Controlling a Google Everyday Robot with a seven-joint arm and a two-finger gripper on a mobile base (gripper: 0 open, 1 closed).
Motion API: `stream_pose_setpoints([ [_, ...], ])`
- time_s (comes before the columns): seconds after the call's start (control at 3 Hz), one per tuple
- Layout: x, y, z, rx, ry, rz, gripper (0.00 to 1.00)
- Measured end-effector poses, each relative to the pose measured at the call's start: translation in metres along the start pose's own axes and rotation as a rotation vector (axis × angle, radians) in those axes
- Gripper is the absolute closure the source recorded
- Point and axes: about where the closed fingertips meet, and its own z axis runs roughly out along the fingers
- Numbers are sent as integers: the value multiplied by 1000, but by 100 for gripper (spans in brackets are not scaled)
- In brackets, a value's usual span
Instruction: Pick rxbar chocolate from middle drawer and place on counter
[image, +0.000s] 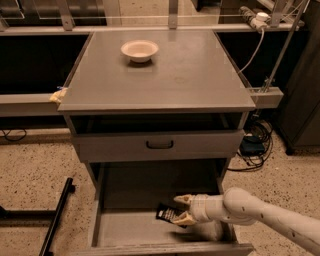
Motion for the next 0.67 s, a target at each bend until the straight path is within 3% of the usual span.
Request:
stream_pose_setpoints([
  [0.67, 14, 1, 26, -32, -14, 9, 22],
])
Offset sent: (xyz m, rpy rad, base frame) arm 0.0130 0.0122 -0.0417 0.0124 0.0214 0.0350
